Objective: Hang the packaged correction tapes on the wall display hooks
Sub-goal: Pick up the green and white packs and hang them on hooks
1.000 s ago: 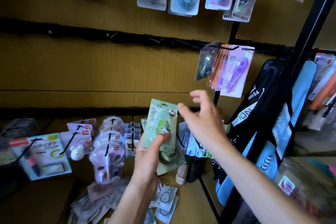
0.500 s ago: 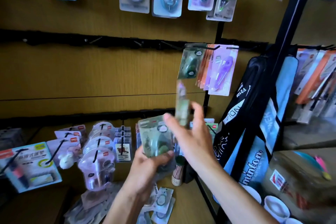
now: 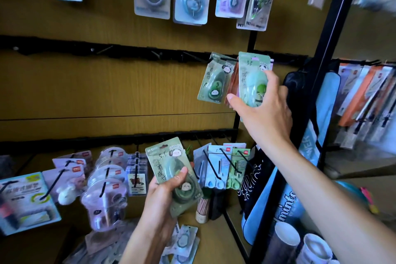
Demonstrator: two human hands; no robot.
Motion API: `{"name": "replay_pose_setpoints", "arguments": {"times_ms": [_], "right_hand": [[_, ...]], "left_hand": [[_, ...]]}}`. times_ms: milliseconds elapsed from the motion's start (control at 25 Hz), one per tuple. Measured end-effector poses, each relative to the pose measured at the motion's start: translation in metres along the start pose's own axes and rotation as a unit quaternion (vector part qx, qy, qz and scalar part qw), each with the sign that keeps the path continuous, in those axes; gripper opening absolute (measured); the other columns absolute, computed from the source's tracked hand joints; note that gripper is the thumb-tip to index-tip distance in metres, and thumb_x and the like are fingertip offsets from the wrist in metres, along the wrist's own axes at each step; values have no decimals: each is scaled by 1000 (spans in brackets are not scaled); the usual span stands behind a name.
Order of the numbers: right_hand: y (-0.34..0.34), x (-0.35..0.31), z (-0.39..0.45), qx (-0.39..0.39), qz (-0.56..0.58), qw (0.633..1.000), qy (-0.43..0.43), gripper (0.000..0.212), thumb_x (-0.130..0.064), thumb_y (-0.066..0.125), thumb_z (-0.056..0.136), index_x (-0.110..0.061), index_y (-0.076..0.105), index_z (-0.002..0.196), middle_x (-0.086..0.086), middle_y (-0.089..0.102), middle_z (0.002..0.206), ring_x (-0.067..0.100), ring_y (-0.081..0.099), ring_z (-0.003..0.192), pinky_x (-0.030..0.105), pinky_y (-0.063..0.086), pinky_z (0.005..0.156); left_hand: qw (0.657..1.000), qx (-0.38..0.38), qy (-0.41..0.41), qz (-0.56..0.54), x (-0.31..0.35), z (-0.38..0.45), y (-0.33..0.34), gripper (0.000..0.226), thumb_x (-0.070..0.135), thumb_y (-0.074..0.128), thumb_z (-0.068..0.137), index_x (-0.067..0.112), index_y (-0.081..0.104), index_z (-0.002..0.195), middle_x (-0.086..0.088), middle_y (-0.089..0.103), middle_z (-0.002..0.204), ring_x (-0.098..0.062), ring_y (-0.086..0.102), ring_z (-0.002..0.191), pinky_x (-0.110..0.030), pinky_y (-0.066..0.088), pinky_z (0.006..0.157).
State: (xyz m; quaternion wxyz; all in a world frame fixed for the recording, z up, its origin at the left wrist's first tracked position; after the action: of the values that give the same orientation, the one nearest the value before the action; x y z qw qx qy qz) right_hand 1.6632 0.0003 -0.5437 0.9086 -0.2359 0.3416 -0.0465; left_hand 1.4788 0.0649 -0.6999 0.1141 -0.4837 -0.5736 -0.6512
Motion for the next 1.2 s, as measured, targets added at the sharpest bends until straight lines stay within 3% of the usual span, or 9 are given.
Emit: {"name": "replay_pose_setpoints", "arguments": {"times_ms": [400, 640, 800, 920, 1040, 1120, 1200], "right_hand": [[18, 4, 8, -18, -71, 997, -38, 89, -71, 65, 70, -38, 24, 143, 3, 41, 132, 33, 54, 112, 37, 42, 80], [52, -6, 33, -61, -88, 994, -15, 97, -61, 73, 70, -34, 19, 147, 5, 32, 147, 35, 44, 128, 42, 43, 91], [72, -6, 48, -138, -73, 988, 2, 106, -55, 78, 70, -33, 14, 152, 5, 30, 149, 33, 37, 136, 43, 40, 100], [78, -5, 44, -144, 25, 989, 31, 88, -47, 73, 78, -34, 23, 148, 4, 38, 143, 29, 46, 129, 36, 39, 93], [69, -9, 2, -128, 88, 988, -1, 58, -45, 63, 87, -40, 33, 136, -11, 46, 134, 20, 57, 114, 33, 43, 86], [60, -13, -45, -192, 125, 972, -58, 47, -49, 60, 88, -47, 36, 128, -19, 47, 130, 11, 58, 103, 38, 49, 88], [51, -14, -94, -306, 116, 940, -101, 49, -53, 60, 87, -51, 37, 130, -25, 47, 130, 2, 55, 107, 31, 47, 91]], "left_hand": [[1000, -17, 3, 4, -2, -1, -3, 56, 9, 75, 71, 8, 58, 124, -21, 74, 106, -40, 71, 97, -43, 59, 66], [1000, -20, 9, 0, 4, 0, -3, 54, 13, 75, 70, 11, 61, 123, -18, 75, 107, -37, 72, 97, -44, 60, 71], [999, -29, 20, -13, 12, -1, -5, 49, 12, 73, 70, 13, 62, 118, -16, 75, 106, -32, 73, 92, -41, 60, 67], [999, -23, 24, -10, 17, 0, -7, 53, 13, 75, 67, 12, 61, 119, -16, 76, 103, -29, 74, 85, -38, 59, 63], [1000, -19, 21, 0, 19, 0, -11, 56, 17, 76, 72, 8, 59, 125, -20, 73, 112, -34, 73, 95, -38, 60, 67], [999, -28, 24, 17, 19, 0, -10, 56, 28, 75, 81, 8, 58, 130, -21, 70, 119, -37, 69, 107, -43, 60, 76], [999, -34, 31, 27, 17, -2, -5, 49, 39, 68, 88, 10, 63, 127, -20, 70, 119, -35, 69, 108, -46, 58, 83]]}}
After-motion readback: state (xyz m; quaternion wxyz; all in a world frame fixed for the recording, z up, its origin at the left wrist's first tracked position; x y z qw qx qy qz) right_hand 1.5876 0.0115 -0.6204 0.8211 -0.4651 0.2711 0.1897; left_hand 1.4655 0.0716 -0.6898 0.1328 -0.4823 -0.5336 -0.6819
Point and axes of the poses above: each hand's wrist, its own z-axis towards the middle knuckle, its own y-axis out of the palm, x = y × z, the point moved 2 cm from there along z, towards the middle knuckle
